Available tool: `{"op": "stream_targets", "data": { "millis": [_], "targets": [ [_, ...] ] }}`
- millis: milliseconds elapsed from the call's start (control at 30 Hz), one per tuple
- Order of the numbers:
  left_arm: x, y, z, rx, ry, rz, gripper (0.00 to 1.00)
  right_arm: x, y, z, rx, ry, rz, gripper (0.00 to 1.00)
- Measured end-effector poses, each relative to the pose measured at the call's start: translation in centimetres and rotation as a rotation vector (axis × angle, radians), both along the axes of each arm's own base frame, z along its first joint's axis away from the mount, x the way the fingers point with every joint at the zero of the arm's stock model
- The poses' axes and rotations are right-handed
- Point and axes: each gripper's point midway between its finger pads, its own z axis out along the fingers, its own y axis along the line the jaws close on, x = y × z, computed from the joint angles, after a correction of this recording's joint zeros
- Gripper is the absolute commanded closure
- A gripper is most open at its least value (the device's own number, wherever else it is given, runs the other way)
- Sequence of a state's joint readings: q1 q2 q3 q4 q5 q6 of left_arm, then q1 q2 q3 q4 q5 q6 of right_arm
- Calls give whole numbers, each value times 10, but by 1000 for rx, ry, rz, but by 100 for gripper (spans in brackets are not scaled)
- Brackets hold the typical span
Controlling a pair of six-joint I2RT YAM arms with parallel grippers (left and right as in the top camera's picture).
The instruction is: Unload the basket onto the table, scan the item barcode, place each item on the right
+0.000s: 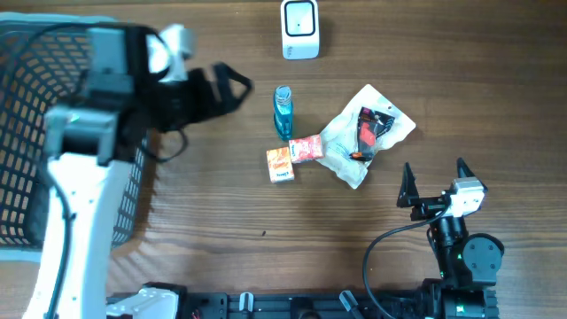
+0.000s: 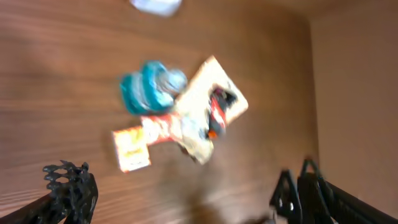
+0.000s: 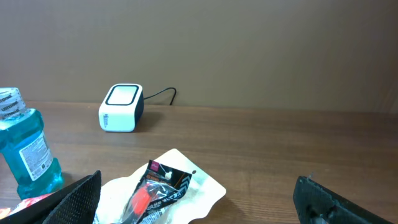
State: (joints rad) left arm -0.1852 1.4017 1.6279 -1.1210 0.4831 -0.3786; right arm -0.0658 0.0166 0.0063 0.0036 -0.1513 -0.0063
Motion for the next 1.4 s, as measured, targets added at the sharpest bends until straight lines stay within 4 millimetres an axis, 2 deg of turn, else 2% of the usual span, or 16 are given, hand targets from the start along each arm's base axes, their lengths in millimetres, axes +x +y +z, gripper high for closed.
{"op": "stream_targets", "data": {
  "millis": [67, 133, 233, 333, 600, 667, 733, 767, 833, 900, 1000, 1133, 1167, 1233, 1333, 1400],
  "targets": [
    [-5, -22, -10, 25, 16, -77, 0, 0, 0, 0, 0, 0, 0, 1],
    [-7, -32, -23, 102, 24, -96, 0, 0, 0, 0, 0, 0, 0, 0],
    [0, -11, -45, 263, 62, 26, 0, 0, 0, 0, 0, 0, 0, 0],
    [8, 12, -52, 366, 63, 131, 0, 0, 0, 0, 0, 0, 0, 0],
    [17, 34, -62, 448, 91, 246, 0, 0, 0, 0, 0, -1, 0, 0],
    [22, 42, -68, 437, 125, 298, 0, 0, 1, 9, 7, -35, 7, 0],
    [25, 48, -73, 434, 148, 328, 0, -2, 12, 24, 71, -89, 72, 0],
    [26, 49, -75, 432, 157, 339, 0, -6, 25, 31, 166, -99, 157, 0],
    [27, 49, -77, 432, 165, 344, 0, -10, 38, 34, 304, -77, 247, 0],
    [27, 49, -78, 431, 167, 345, 0, -20, 50, 61, 454, -135, 352, 0],
    [27, 49, -78, 429, 166, 347, 0, -49, 64, 117, 456, -342, 506, 0],
    [28, 48, -77, 428, 162, 348, 0, -54, 67, 145, 428, -303, 506, 0],
    [28, 48, -78, 428, 164, 347, 0, -55, 68, 163, 415, -268, 494, 0],
    [28, 48, -78, 428, 165, 347, 0, -46, 68, 170, 387, -140, 458, 0],
    [32, 47, -78, 423, 154, 350, 0, -27, 72, 202, 323, 60, 439, 0],
    [34, 47, -77, 419, 146, 351, 0, -13, 82, 220, 289, 145, 508, 0]
  ]
}}
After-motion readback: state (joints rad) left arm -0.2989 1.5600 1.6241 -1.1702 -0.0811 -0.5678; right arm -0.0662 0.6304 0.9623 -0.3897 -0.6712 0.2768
